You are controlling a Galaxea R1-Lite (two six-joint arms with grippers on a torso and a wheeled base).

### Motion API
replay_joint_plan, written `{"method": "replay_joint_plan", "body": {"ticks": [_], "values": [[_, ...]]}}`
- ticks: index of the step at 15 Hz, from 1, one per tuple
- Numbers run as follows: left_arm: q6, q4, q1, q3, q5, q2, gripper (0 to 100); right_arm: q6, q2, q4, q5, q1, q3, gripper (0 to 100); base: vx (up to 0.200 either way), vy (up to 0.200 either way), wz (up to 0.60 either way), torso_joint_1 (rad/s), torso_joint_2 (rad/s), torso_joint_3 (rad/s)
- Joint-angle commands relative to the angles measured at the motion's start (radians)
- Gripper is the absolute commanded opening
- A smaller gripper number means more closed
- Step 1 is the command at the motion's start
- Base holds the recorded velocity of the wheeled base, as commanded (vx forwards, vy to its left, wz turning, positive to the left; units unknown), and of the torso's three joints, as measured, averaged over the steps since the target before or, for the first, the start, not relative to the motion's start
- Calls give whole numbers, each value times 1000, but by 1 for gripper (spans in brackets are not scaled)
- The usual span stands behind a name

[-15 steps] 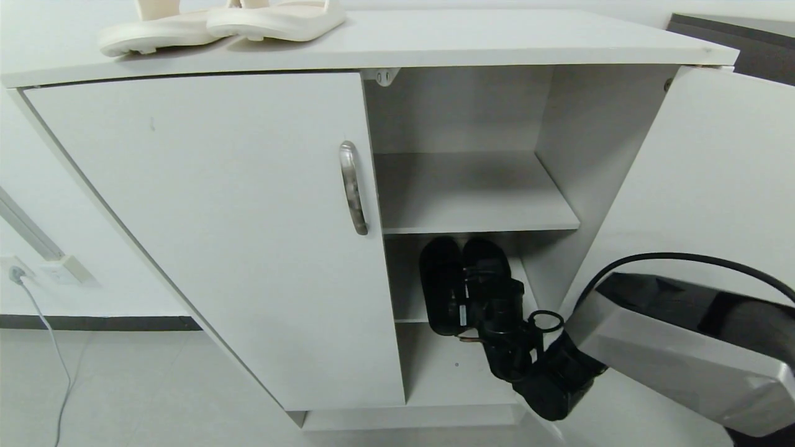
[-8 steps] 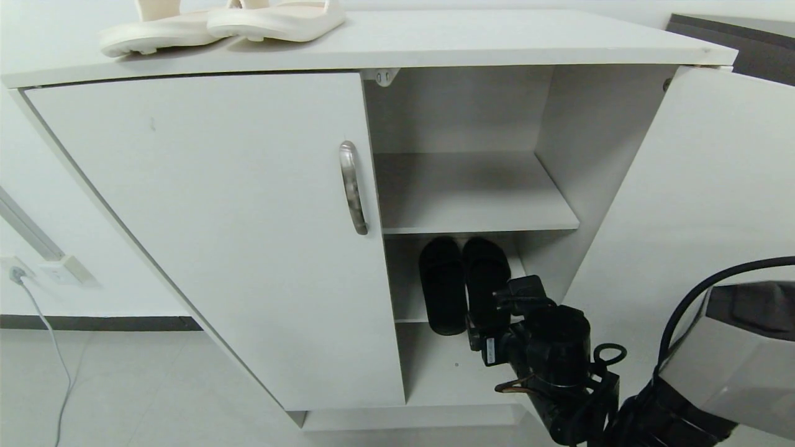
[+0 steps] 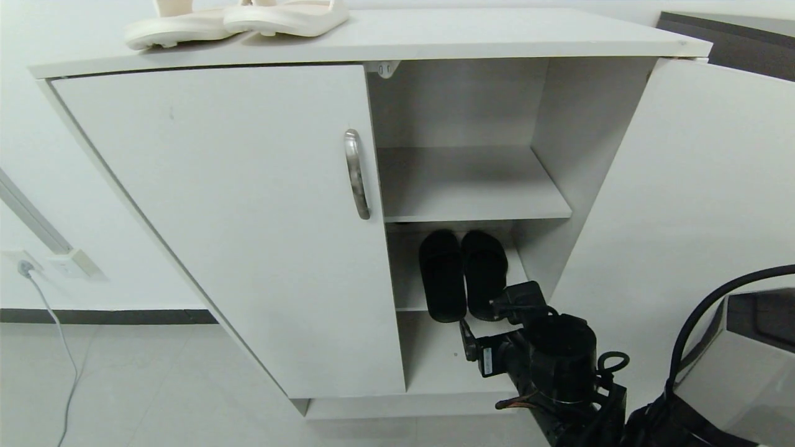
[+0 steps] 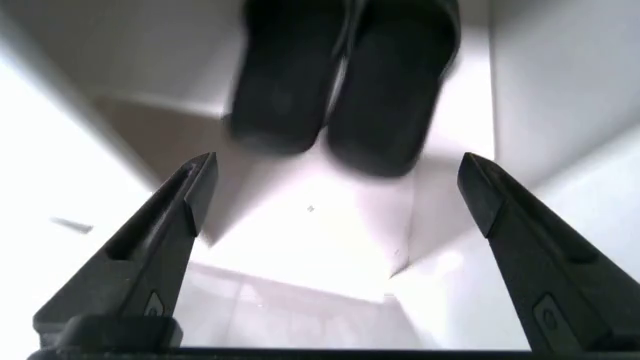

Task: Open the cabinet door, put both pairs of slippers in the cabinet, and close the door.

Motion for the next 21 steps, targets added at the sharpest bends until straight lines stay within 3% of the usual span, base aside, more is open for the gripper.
{"method": "replay_joint_plan", "body": {"ticks": [1,21], "values": [[0,0,0,0,0,1,0,-1,1,-7,0,5,5,100,-200,0,0,-2,2,2],[2,0,2,0,0,1,0,-7,10,-38,-17,5,25,100,-10,0,0,0,0,0]]}}
